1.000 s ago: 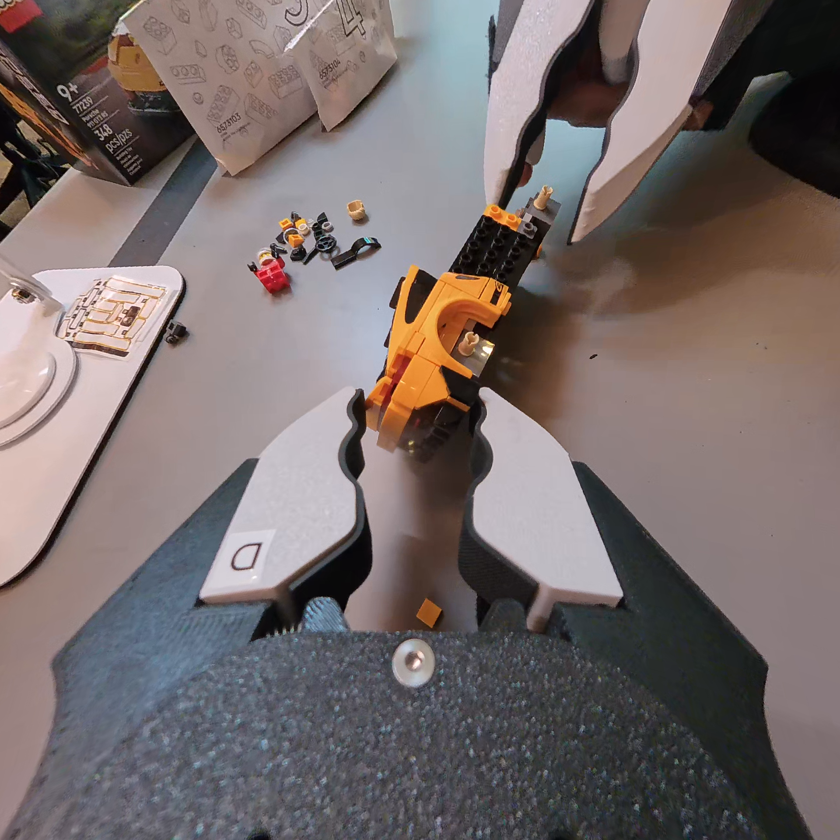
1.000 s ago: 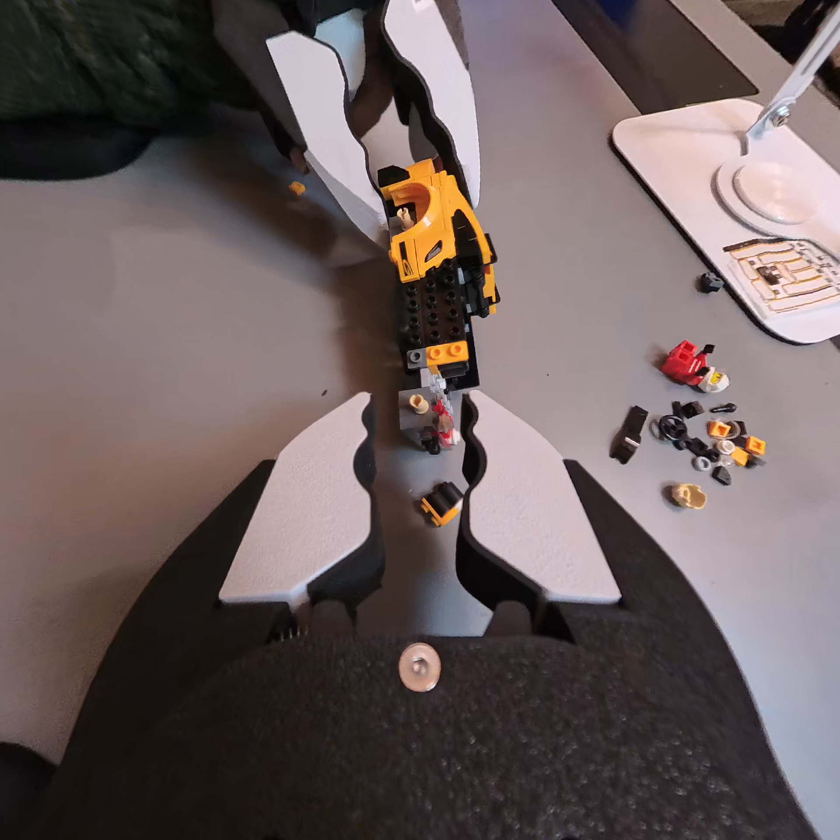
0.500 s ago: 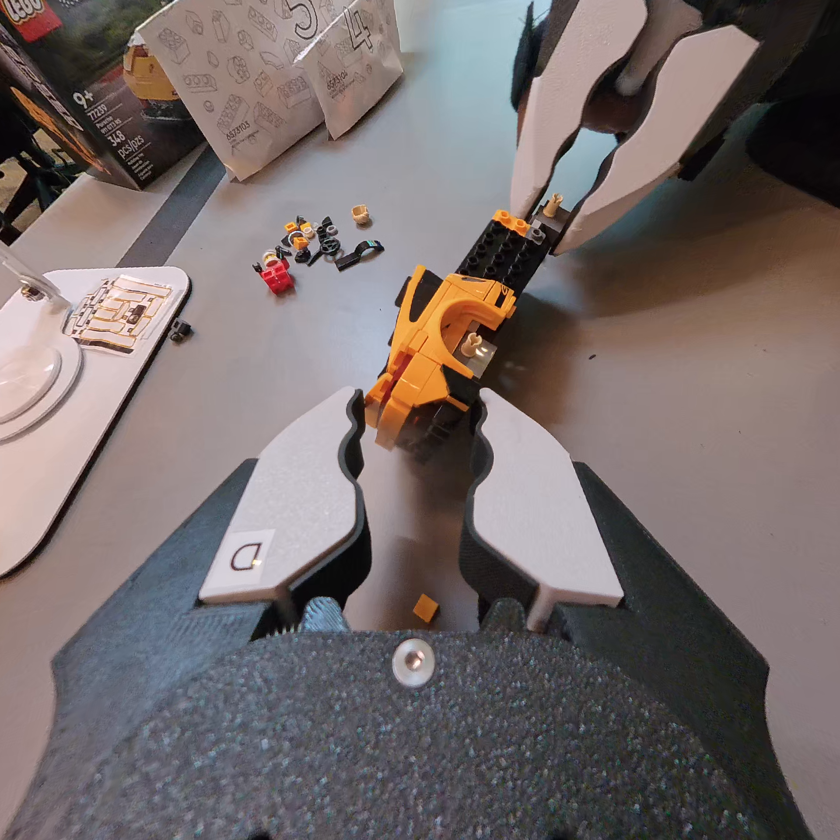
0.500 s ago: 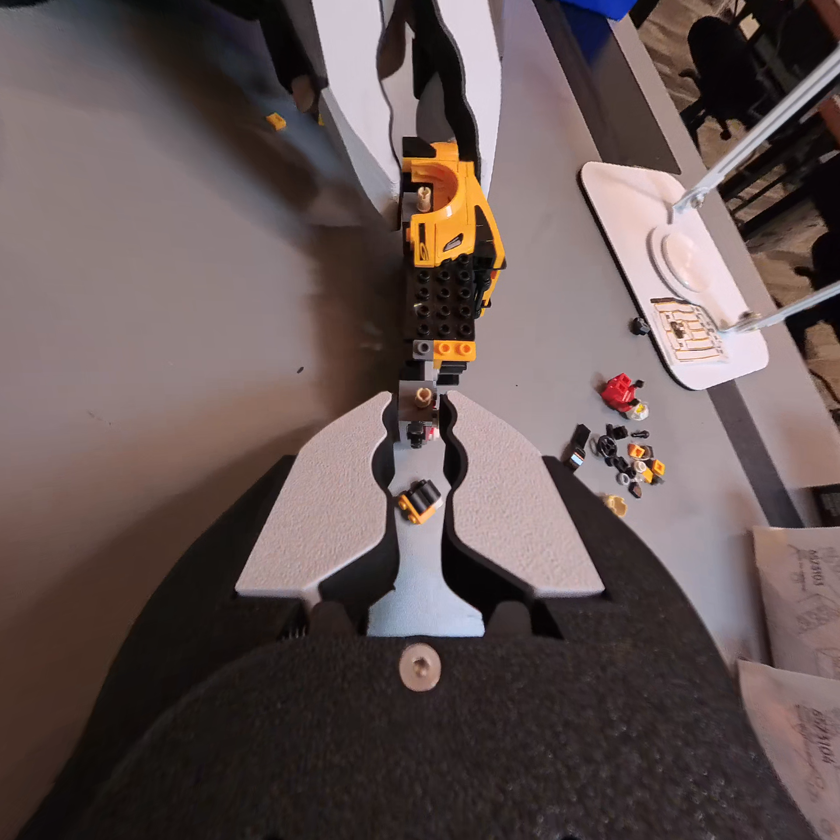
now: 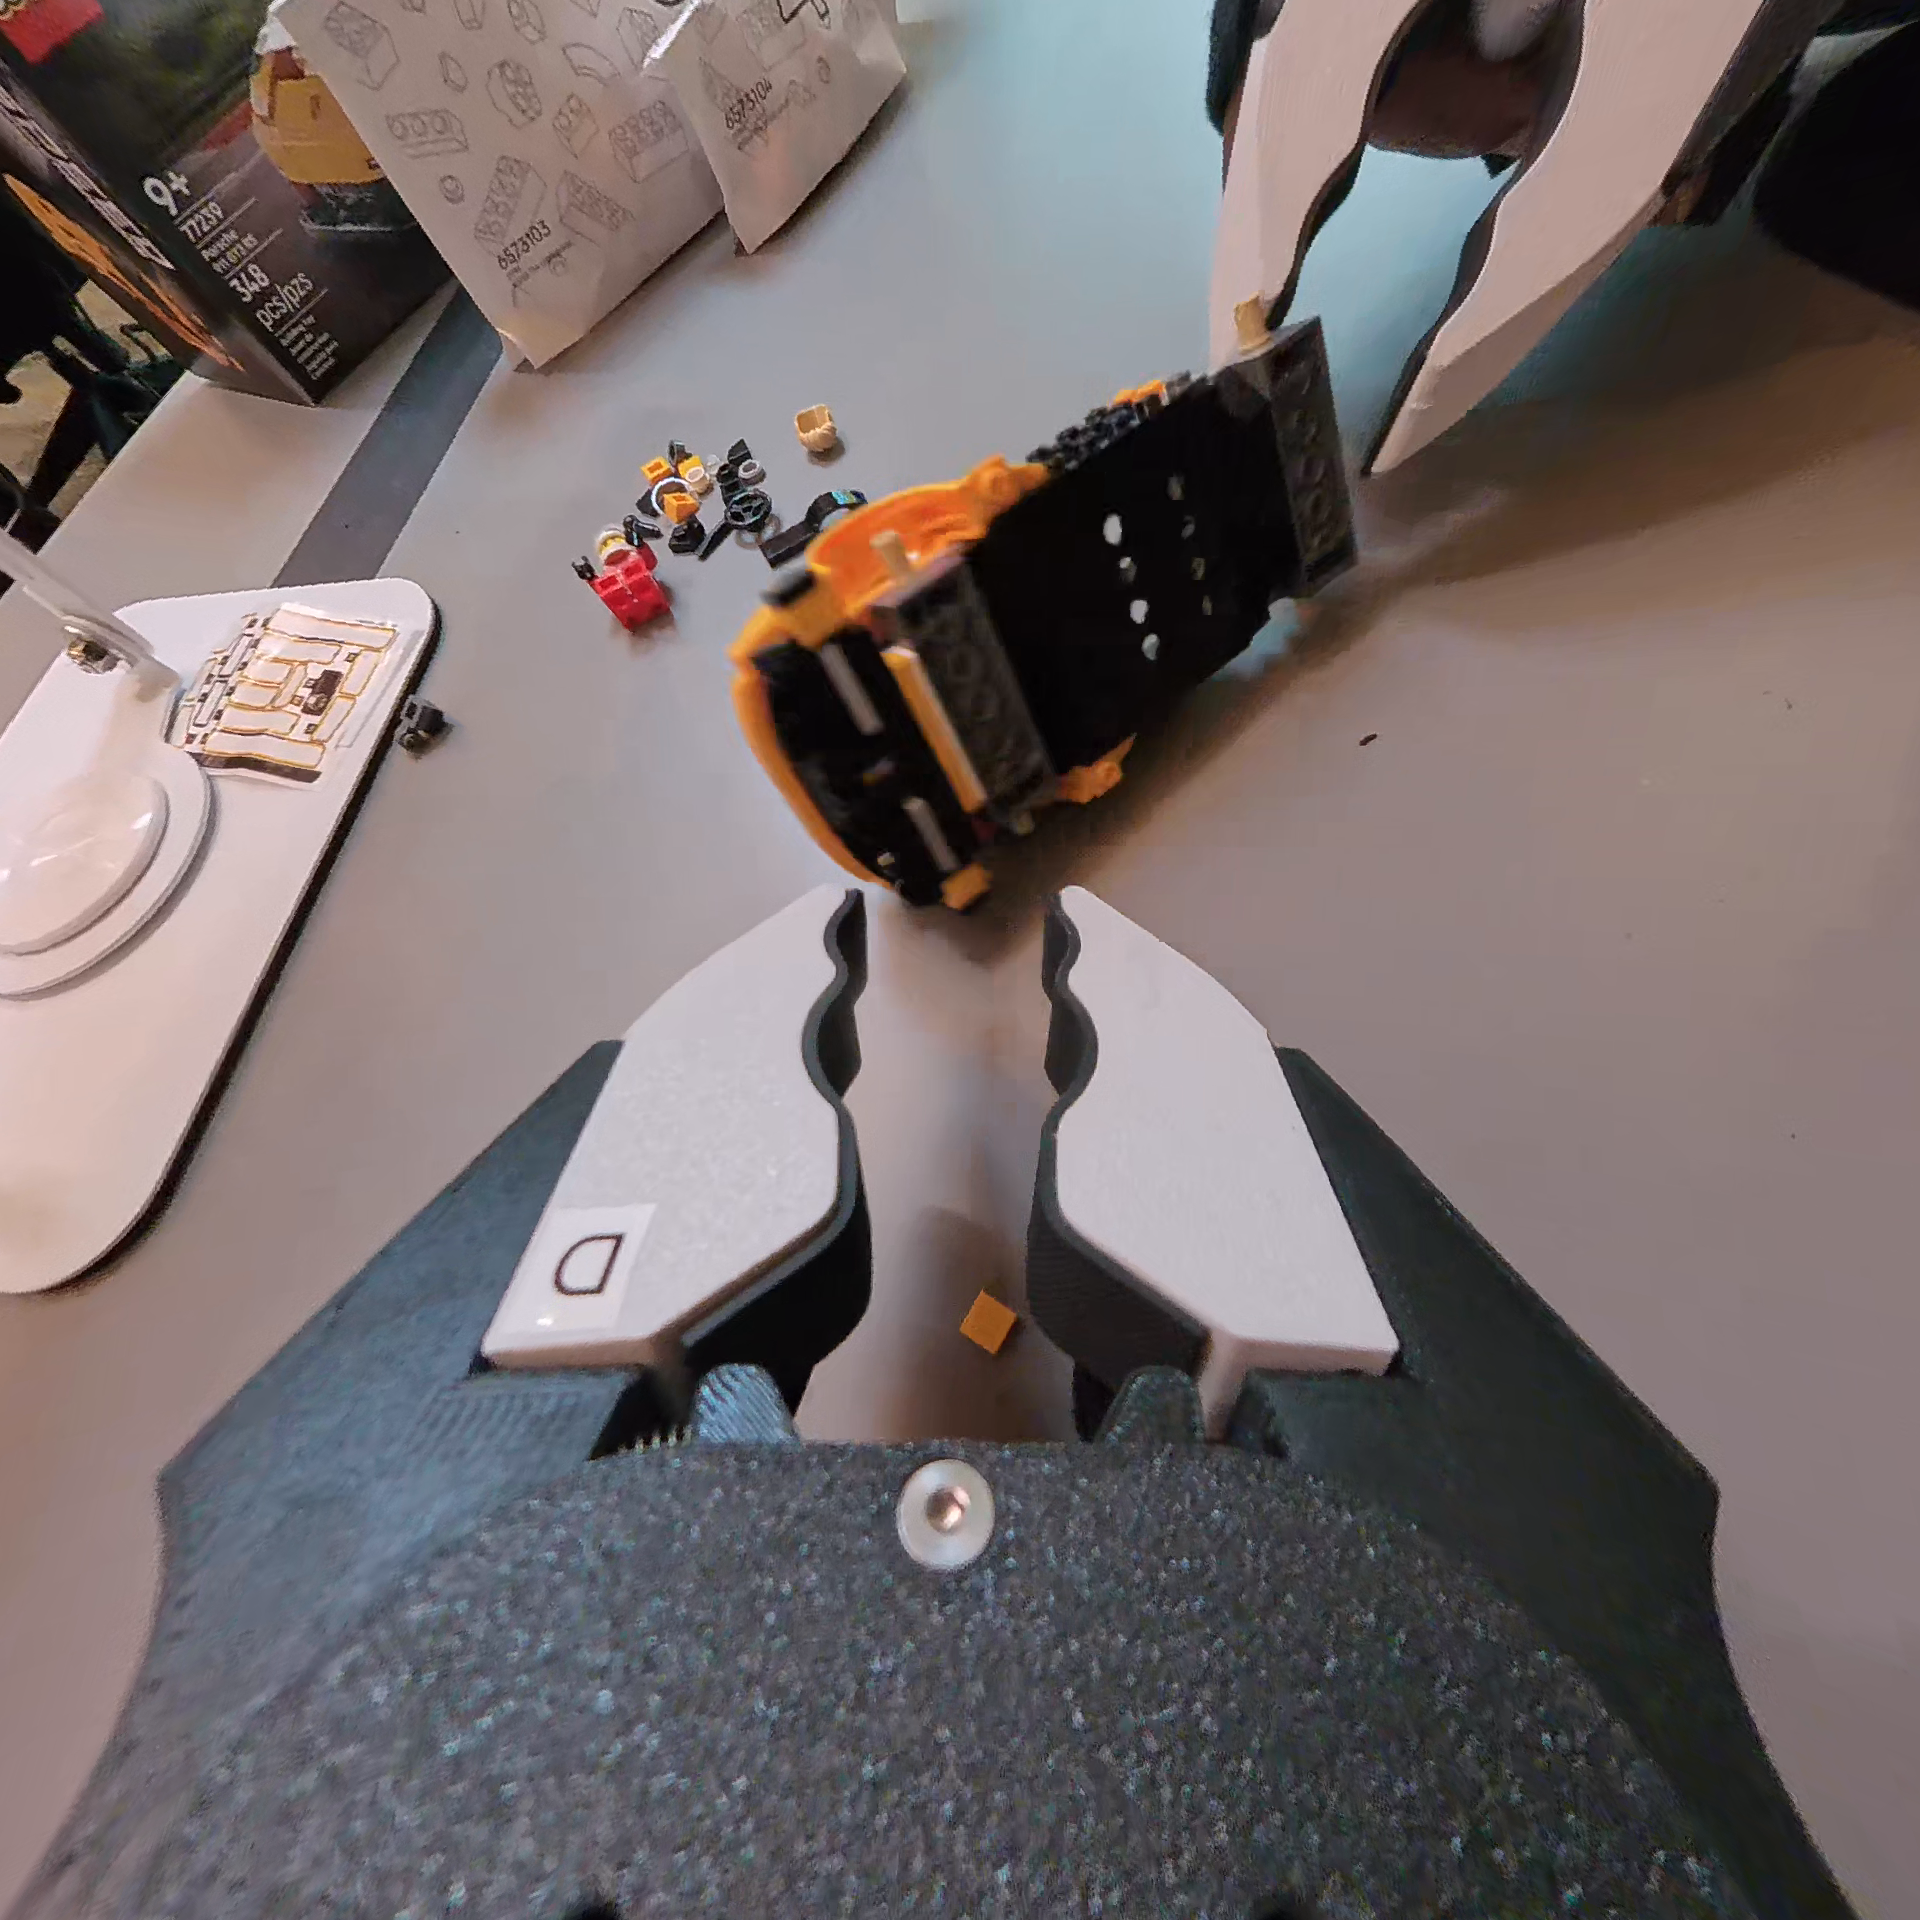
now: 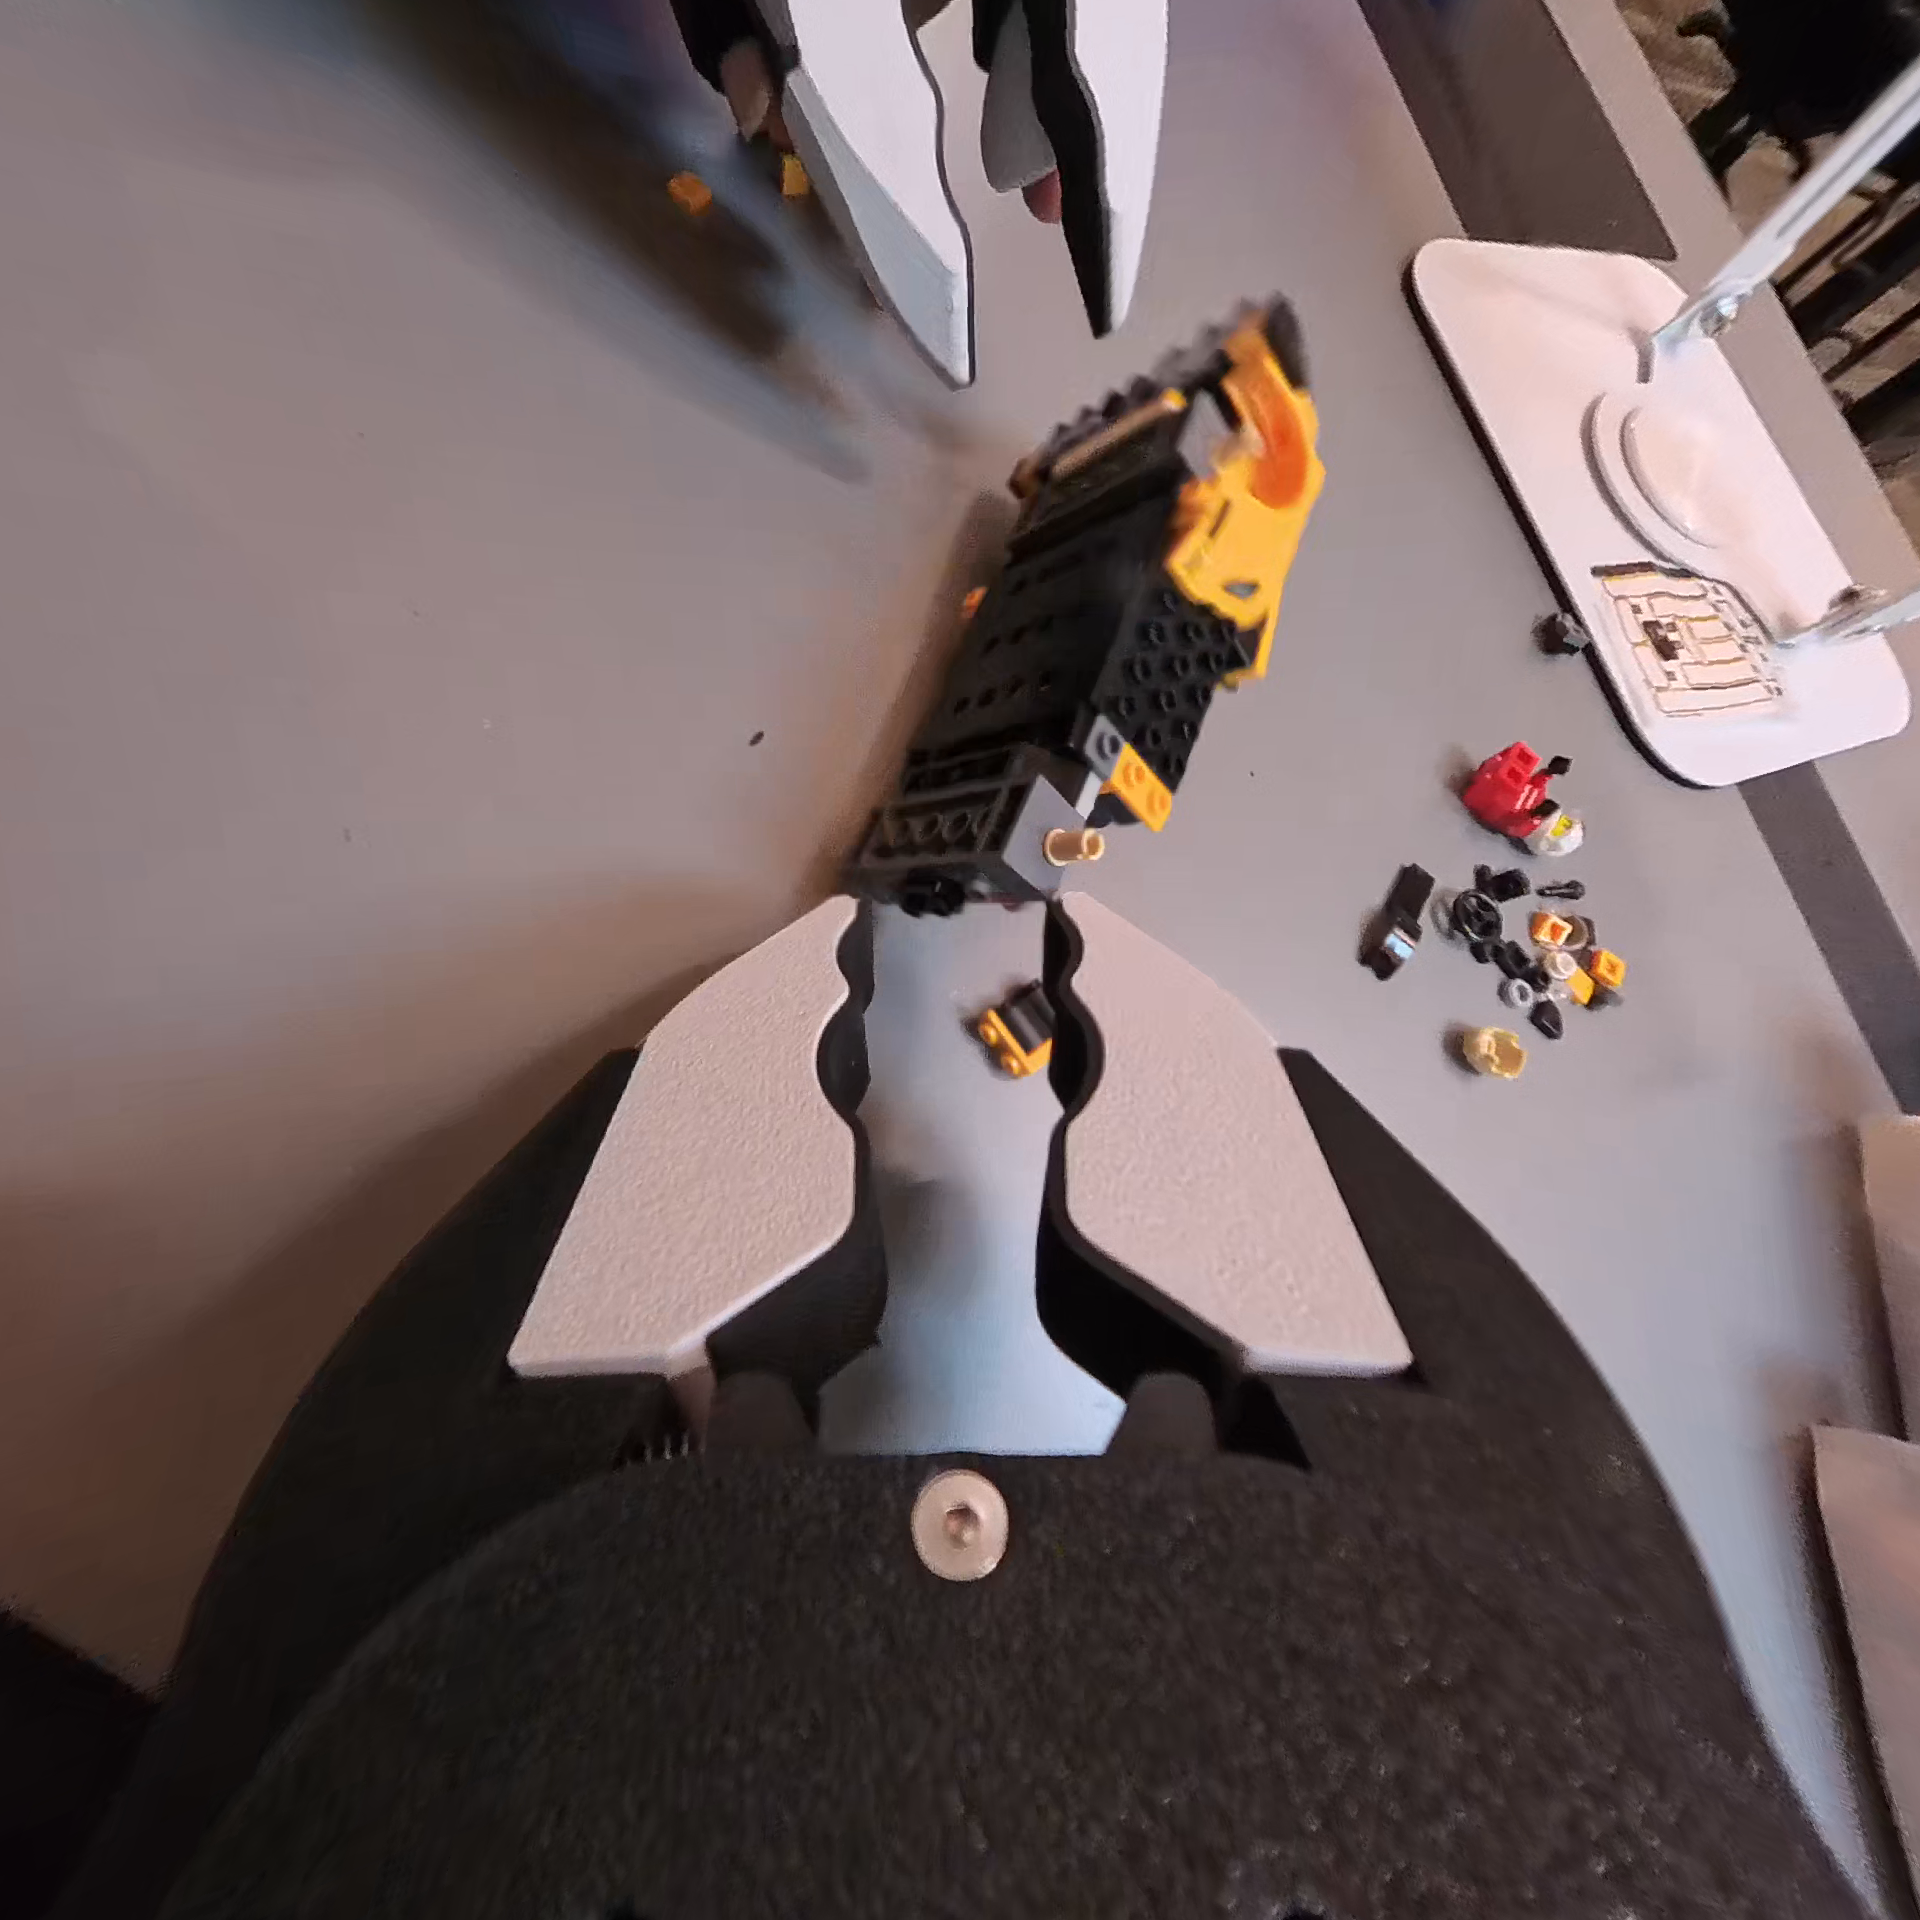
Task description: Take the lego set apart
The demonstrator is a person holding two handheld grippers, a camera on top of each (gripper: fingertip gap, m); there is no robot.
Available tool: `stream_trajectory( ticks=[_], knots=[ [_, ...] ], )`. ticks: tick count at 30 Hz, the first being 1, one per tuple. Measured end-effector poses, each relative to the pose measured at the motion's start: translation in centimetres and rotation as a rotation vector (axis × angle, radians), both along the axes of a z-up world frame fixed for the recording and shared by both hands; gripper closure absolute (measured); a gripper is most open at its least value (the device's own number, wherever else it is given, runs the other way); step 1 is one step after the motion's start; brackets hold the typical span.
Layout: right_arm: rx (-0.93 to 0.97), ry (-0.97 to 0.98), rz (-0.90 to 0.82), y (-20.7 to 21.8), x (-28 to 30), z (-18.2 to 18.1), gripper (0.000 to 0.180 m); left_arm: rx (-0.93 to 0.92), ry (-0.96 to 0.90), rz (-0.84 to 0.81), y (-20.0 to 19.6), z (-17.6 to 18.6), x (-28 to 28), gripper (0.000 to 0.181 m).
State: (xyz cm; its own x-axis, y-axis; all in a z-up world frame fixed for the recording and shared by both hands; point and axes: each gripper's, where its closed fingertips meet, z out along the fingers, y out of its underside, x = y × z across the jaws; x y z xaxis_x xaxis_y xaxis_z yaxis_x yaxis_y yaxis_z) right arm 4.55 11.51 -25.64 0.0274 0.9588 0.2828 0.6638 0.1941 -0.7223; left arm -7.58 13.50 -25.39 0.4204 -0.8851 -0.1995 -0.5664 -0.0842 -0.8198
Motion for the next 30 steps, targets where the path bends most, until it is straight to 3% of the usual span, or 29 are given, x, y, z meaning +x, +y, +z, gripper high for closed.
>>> stream_trajectory(
  ticks=[6,11,13,16,18,21,26,30],
  knots=[
    [-0.034,-0.014,-0.048,0.2,-0.9,-0.9,0.148,-0.014,0.01,0.001,-0.1,-0.4,0.2,0.148],
    [-0.396,0.071,-0.122,-1.2,-2.0,0.3,0.104,-0.023,0.019,-0.005,-0.2,-0.8,0.5,0.149],
    [-0.464,0.118,-0.195,-0.9,-2.9,0.5,0.107,-0.024,0.022,-0.01,-0.3,-0.8,0.7,0.149],
    [-0.479,0.083,-0.273,-0.6,-3.9,-0.8,0.134,-0.022,0.02,-0.01,-0.2,-0.8,0.8,0.149],
    [-0.445,0.097,-0.276,-0.4,-4.3,-0.6,0.139,-0.016,0.015,-0.002,-0.2,-0.5,0.6,0.149],
    [-0.255,0.091,-0.281,0.4,-4.0,0.1,0.144,-0.018,-0.021,0.029,0.3,0.4,0.2,0.149],
    [0.433,-0.145,-0.228,1.7,-3.1,0.8,0.153,-0.11,-0.051,0.029,-0.2,0.6,0.0,0.138],
    [0.649,-0.184,-0.139,0.1,-4.2,1.3,0.152,-0.097,0.045,0.029,-0.3,-0.6,-0.4,0.133]
  ],
)
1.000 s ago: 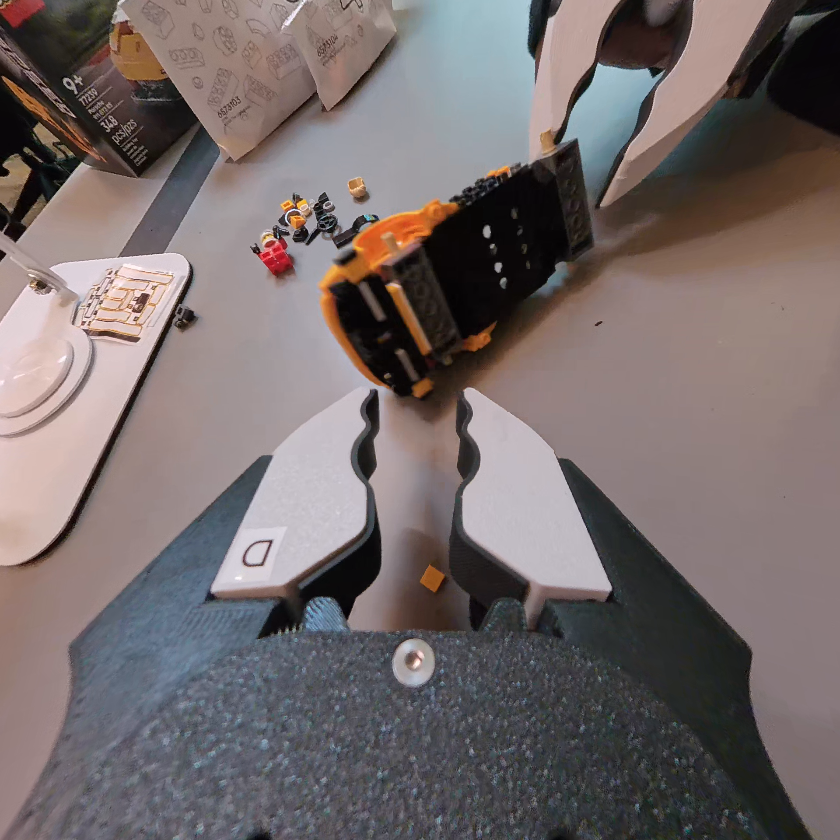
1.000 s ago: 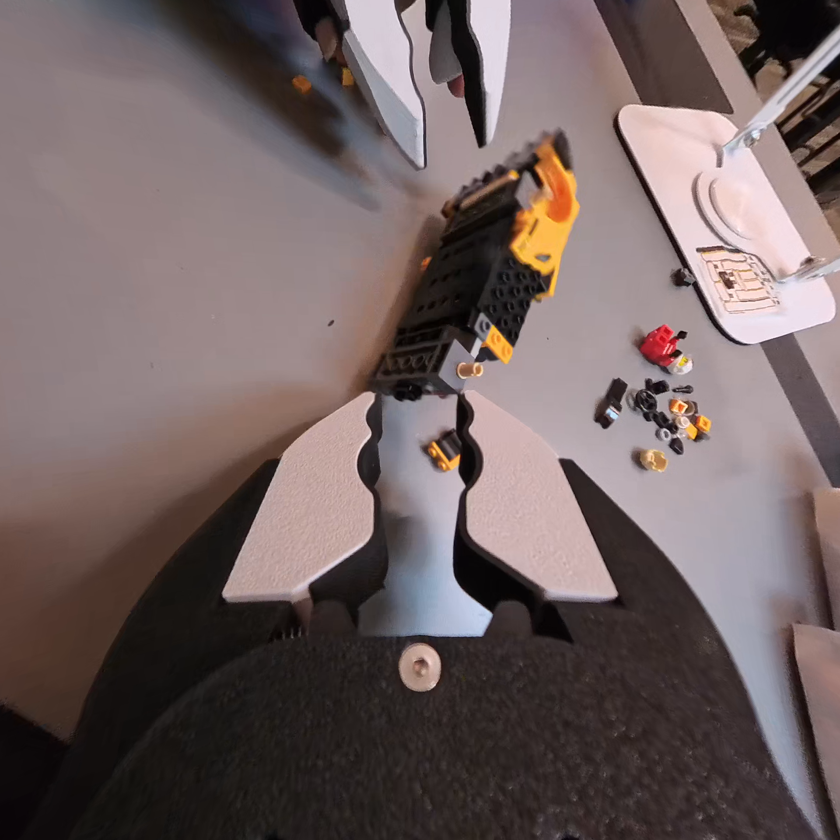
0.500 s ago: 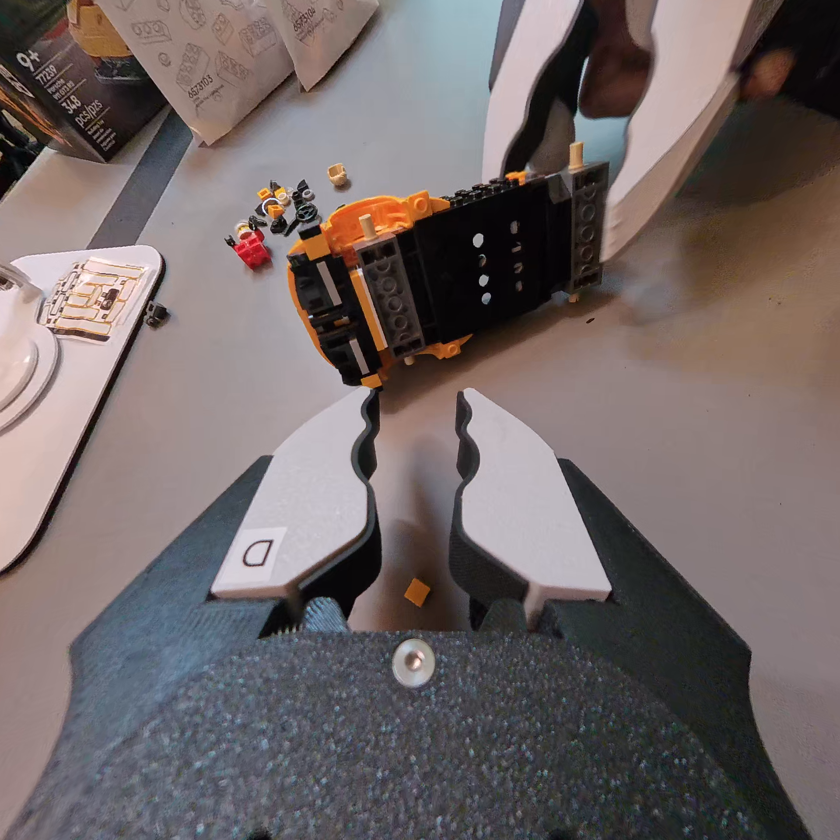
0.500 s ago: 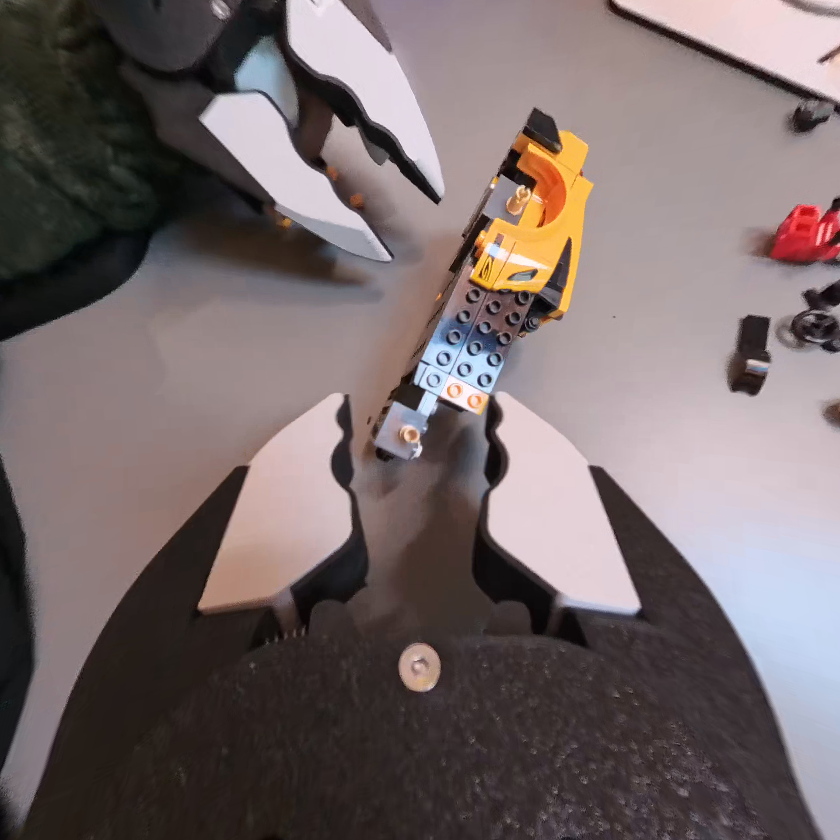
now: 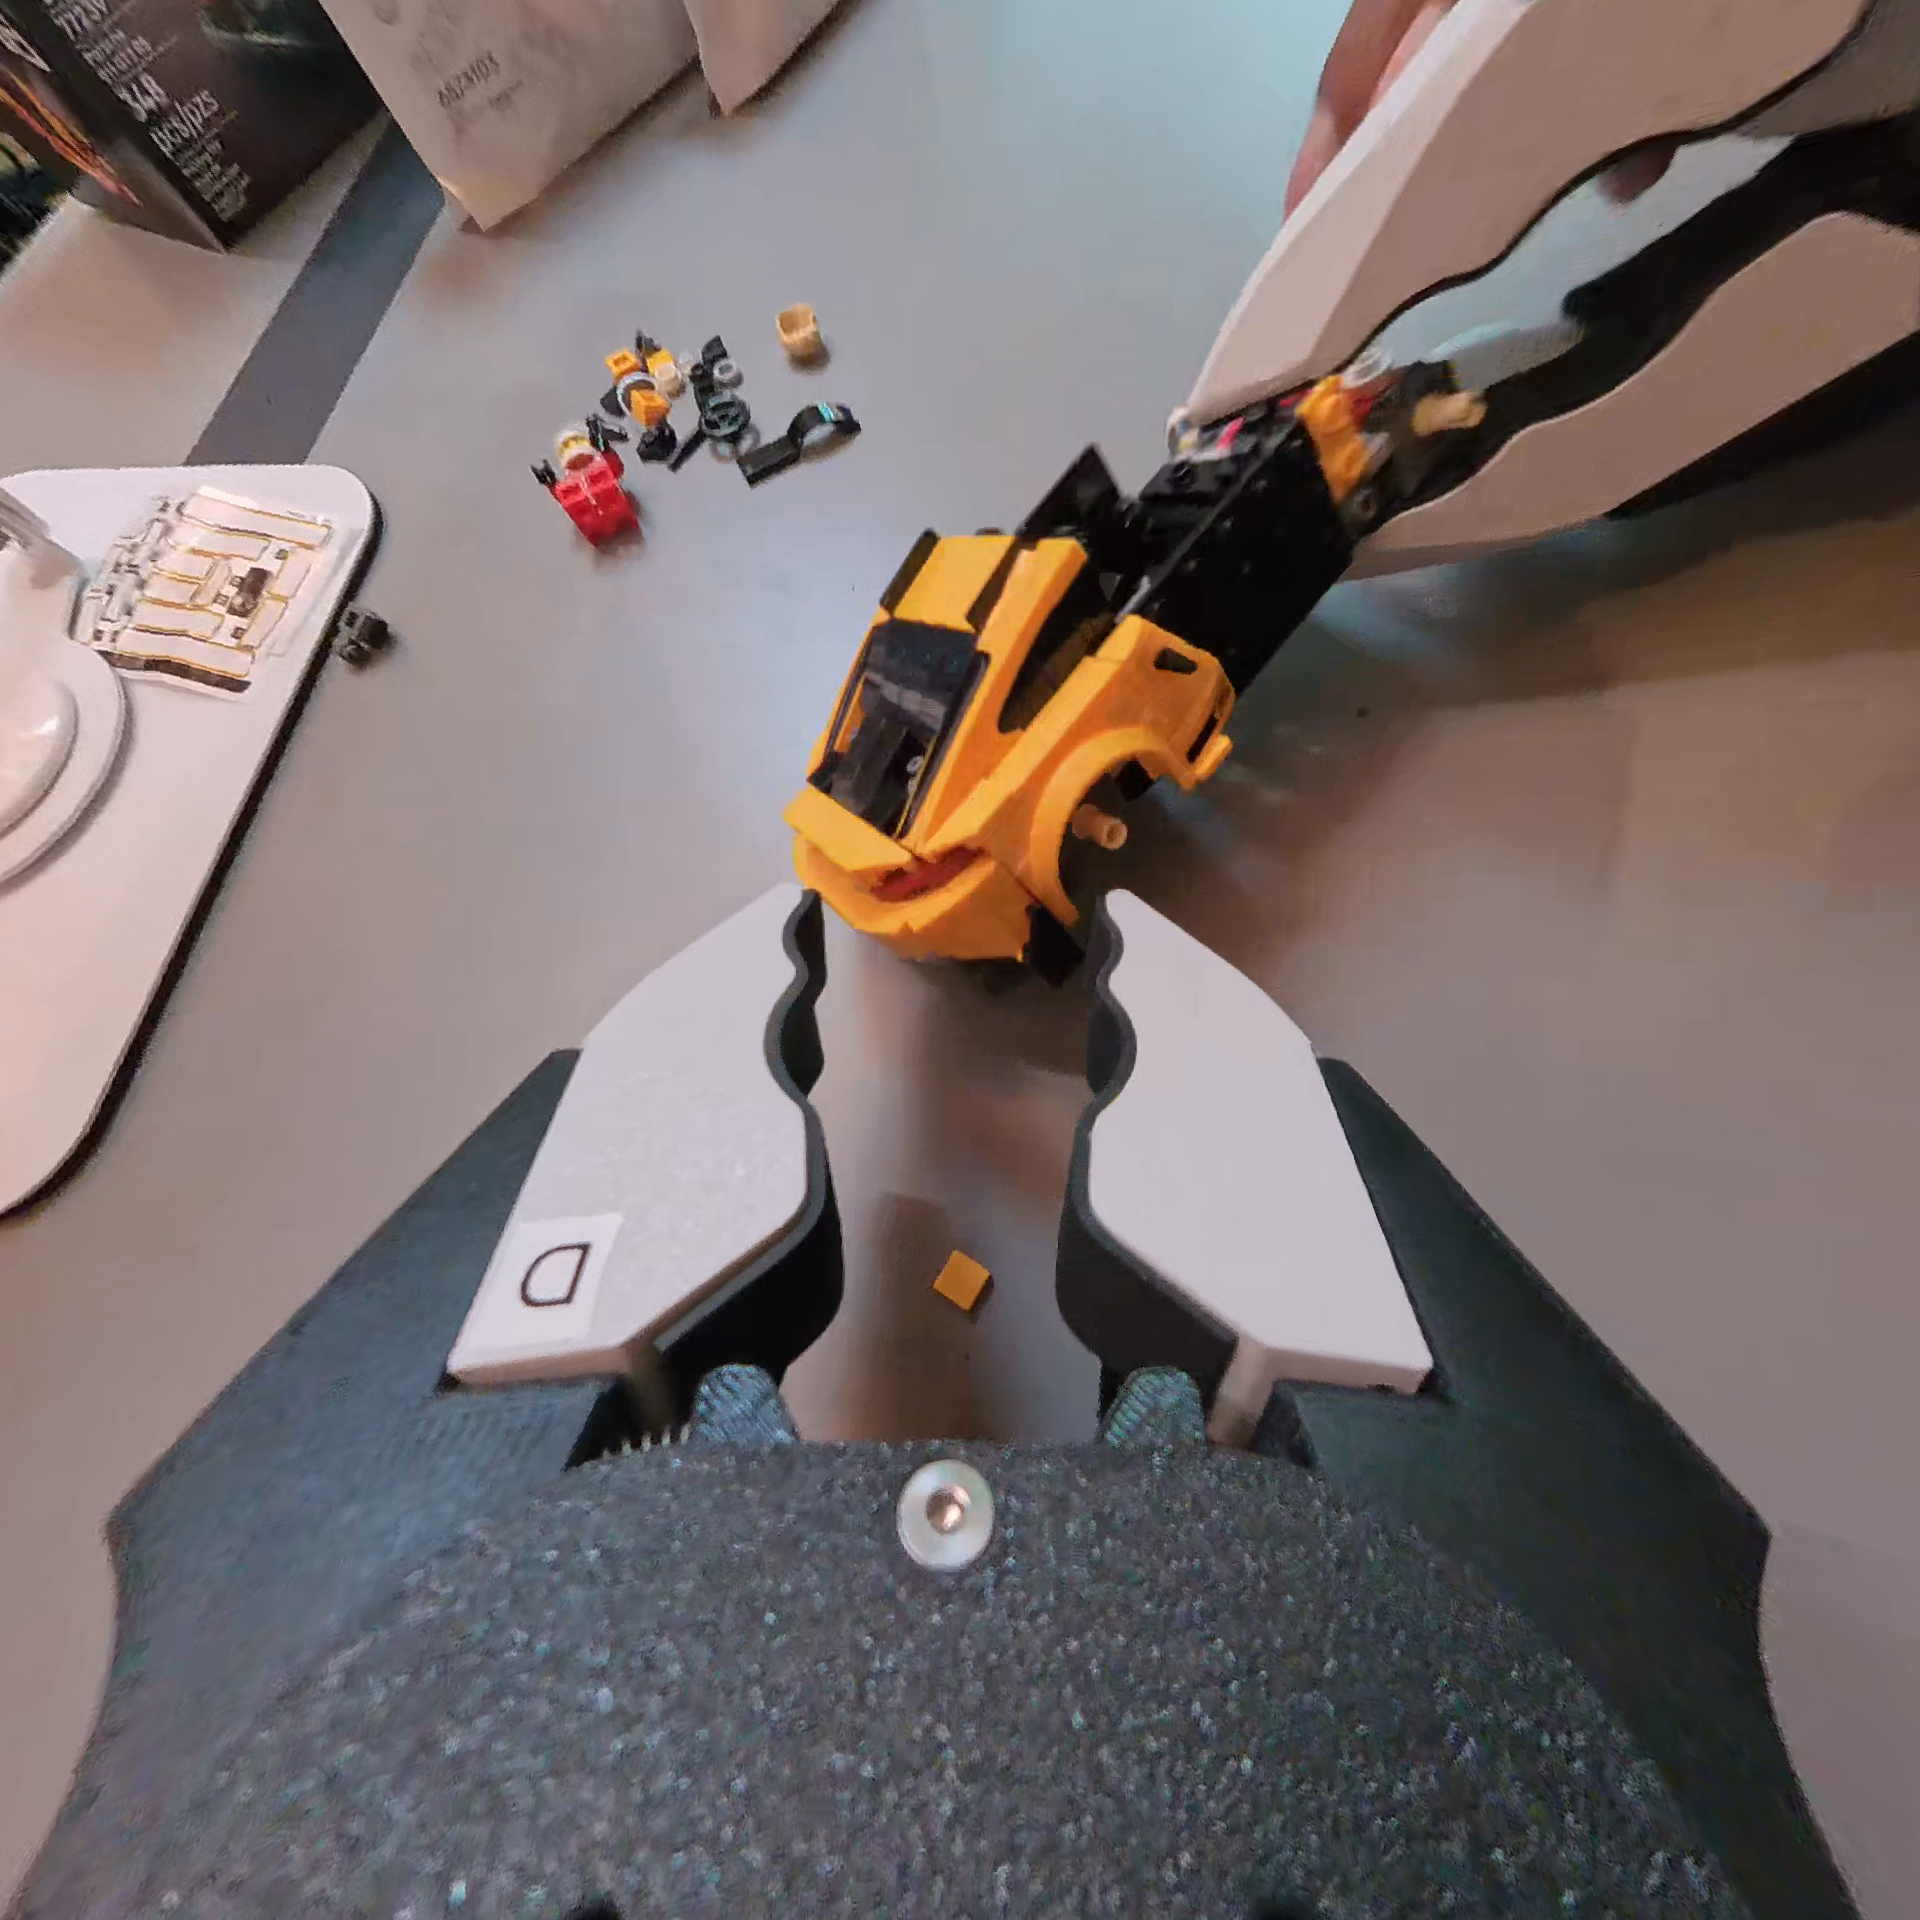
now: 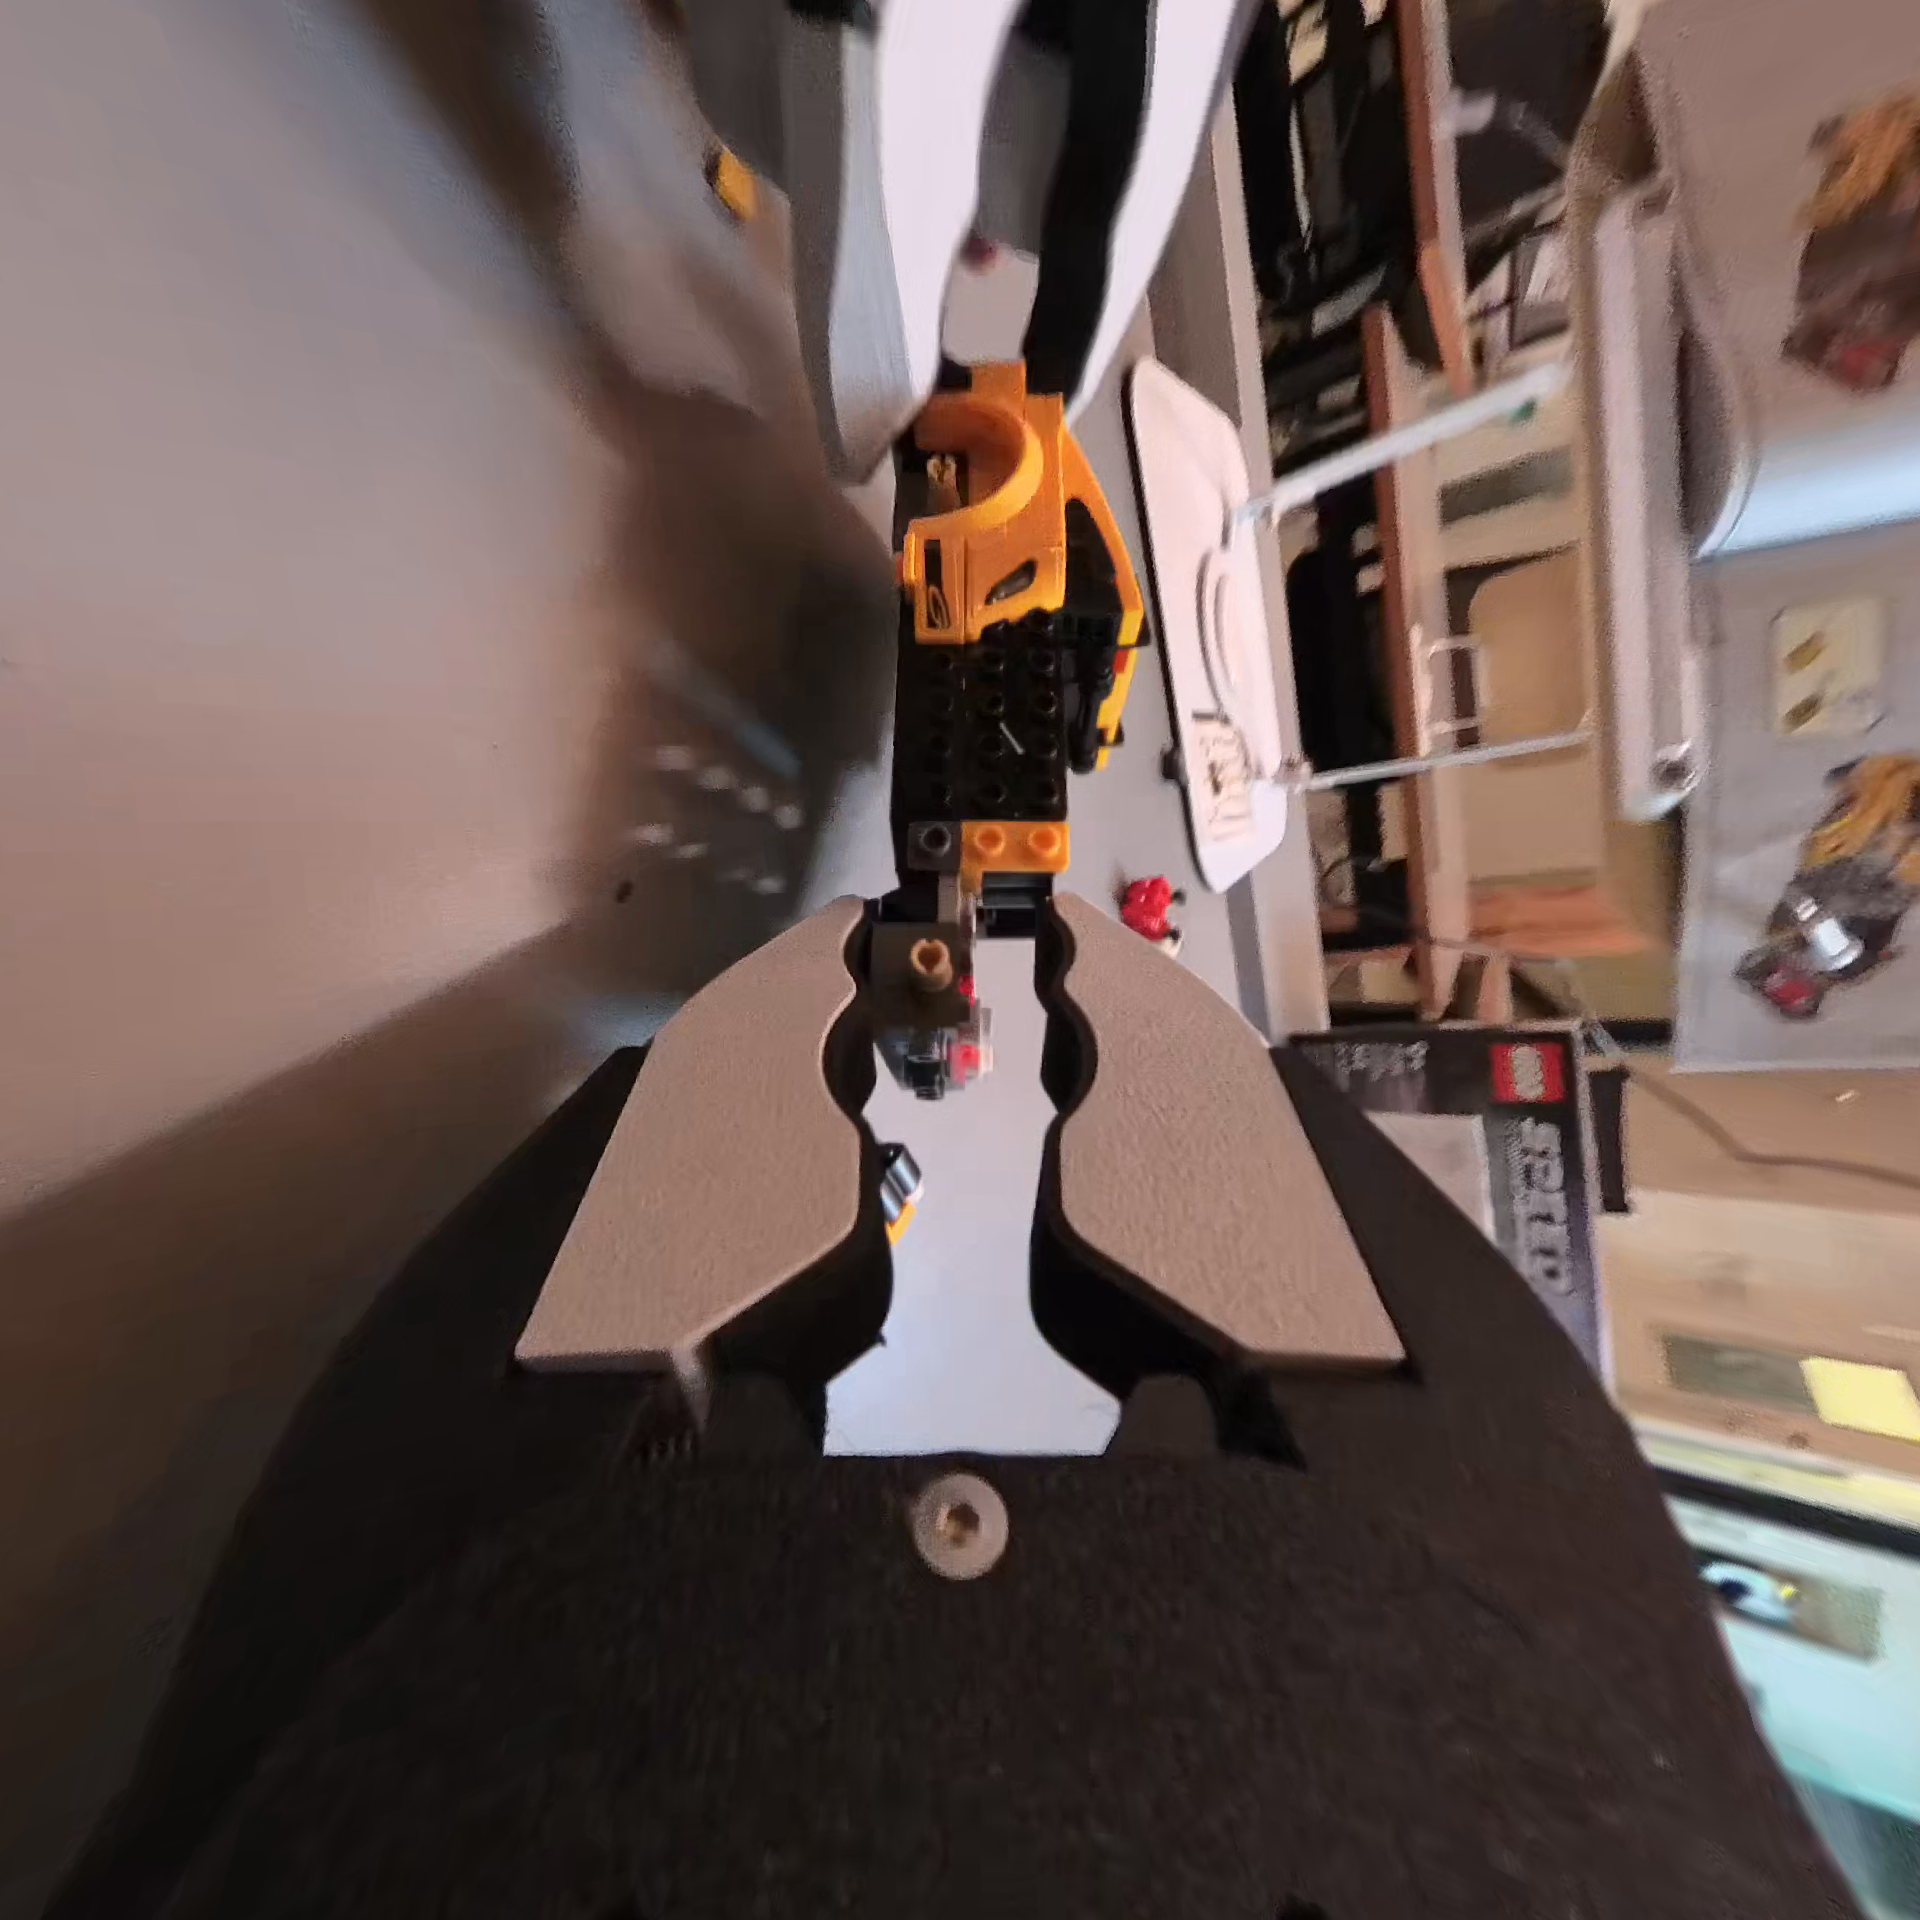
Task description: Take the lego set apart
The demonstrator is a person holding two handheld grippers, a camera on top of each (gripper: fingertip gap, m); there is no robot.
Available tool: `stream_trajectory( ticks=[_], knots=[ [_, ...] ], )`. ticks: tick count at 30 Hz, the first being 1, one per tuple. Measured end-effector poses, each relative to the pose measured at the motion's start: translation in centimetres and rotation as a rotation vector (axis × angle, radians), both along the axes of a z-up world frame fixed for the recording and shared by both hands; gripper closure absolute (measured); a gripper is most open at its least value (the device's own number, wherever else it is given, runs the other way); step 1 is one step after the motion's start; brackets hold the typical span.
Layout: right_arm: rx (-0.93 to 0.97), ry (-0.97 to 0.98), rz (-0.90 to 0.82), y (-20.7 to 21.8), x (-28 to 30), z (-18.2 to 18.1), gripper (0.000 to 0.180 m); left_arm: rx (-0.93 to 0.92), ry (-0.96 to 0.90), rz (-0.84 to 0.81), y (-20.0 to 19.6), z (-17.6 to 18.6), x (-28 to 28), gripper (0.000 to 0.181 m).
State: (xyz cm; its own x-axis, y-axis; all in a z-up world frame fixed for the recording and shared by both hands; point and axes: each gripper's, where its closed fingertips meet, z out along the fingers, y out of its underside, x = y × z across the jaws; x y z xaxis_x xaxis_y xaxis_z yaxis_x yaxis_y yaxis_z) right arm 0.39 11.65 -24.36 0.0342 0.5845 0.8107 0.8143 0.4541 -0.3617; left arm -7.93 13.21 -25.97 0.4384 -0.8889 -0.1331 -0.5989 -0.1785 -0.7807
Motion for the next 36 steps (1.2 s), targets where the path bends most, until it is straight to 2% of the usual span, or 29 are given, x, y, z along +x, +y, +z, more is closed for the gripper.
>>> stream_trajectory(
  ticks=[6,12,18,20,26,33,36],
  knots=[
    [0.037,-0.028,0.114,-2.5,-1.0,-0.4,0.148,-0.068,0.054,0.002,-0.4,-1.6,-0.4,0.135],
    [-0.036,-0.043,0.231,-4.6,-1.4,-1.4,0.143,-0.085,0.064,0.049,0.1,-2.1,-0.6,0.139],
    [-0.2,-0.015,0.294,-6.0,-1.6,-2.3,0.148,-0.082,0.07,0.107,0.9,-2.5,-0.6,0.146],
    [-0.242,-0.001,0.312,-6.4,-1.6,-2.4,0.155,-0.068,0.067,0.112,1.1,-2.6,-0.5,0.146],
    [-0.307,0.048,0.298,-6.1,-1.6,-2.1,0.156,-0.035,0.092,0.108,1.1,-2.2,-0.5,0.146],
    [-0.461,0.167,0.262,-5.4,-1.4,-1.4,0.155,0.029,0.107,0.002,-0.1,-0.8,0.1,0.145],
    [-0.553,0.167,0.268,-5.9,-1.4,-1.6,0.146,0.053,0.092,-0.043,-0.8,-0.1,0.7,0.145]
  ],
)
